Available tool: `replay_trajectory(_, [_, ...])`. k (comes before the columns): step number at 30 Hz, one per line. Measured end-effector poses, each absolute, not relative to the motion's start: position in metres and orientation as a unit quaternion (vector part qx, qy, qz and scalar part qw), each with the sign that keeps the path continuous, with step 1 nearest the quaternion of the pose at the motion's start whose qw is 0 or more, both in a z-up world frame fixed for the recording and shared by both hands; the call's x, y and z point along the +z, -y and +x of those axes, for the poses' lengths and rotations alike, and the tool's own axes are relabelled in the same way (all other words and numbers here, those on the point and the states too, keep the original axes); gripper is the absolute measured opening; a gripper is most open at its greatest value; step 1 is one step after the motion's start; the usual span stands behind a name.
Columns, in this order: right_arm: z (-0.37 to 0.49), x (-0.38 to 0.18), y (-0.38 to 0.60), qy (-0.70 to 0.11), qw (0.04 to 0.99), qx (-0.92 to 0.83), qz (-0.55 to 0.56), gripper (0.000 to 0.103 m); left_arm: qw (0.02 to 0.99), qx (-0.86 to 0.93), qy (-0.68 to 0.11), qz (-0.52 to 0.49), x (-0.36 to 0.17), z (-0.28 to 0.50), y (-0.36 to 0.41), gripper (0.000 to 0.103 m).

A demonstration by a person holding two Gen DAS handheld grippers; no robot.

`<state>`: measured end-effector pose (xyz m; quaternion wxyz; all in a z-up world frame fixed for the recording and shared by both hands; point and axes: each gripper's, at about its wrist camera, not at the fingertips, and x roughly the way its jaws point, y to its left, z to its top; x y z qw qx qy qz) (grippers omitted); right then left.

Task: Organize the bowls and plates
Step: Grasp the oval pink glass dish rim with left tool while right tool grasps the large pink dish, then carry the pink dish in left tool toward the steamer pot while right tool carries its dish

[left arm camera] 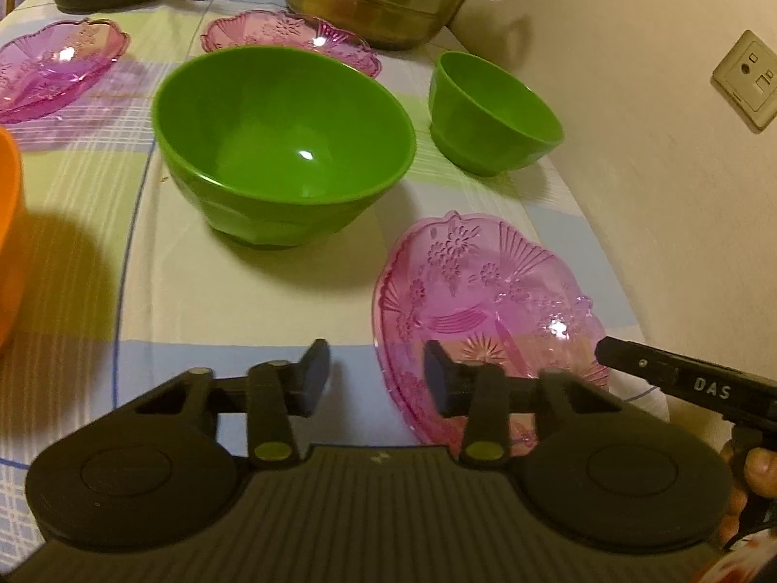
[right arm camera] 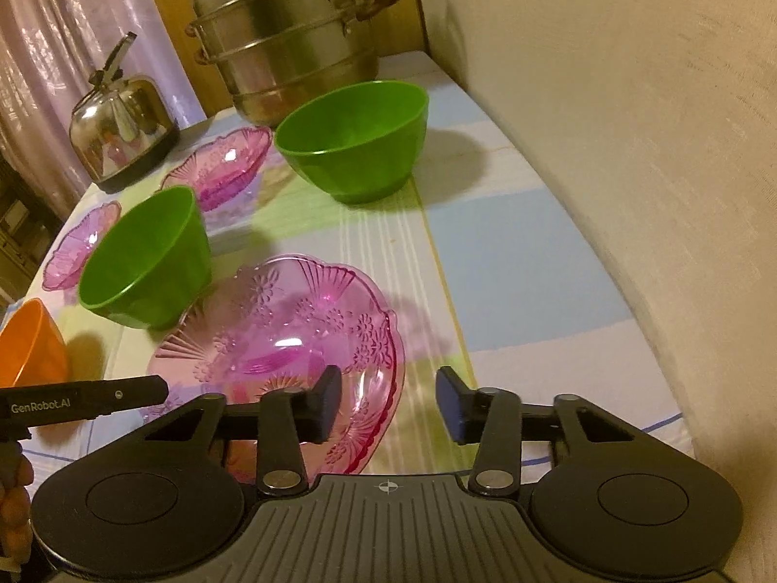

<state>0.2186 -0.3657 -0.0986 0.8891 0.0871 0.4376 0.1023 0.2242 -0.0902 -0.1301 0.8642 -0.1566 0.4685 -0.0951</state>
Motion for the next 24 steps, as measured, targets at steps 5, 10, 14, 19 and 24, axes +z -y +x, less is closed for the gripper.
replay_trajectory(5, [0.223,-0.102,0.367,-0.444,0.886,0.095,0.094,0.032,0.867,-0.097,-0.464,-0.153,-0.130,0.228,0.093,0.026])
replay_trajectory(10, [0.225,-0.107,0.368,-0.449,0.884,0.090,0.094,0.023,0.865,-0.107,-0.468,-0.147,-0.131,0.230,0.096,0.016])
replay_trajectory(14, [0.224,-0.107,0.367,-0.451,0.883,0.092,0.098,0.008,0.864,-0.108,-0.470,-0.142,-0.129,0.230,0.096,0.009])
replay_trajectory(19, [0.220,-0.098,0.366,-0.446,0.886,0.082,0.100,0.008,0.865,-0.112,-0.468,-0.142,-0.119,0.229,0.094,0.008])
replay_trajectory(24, [0.211,-0.074,0.365,-0.435,0.892,0.077,0.100,0.008,0.872,-0.118,-0.455,-0.138,-0.093,0.224,0.095,0.008])
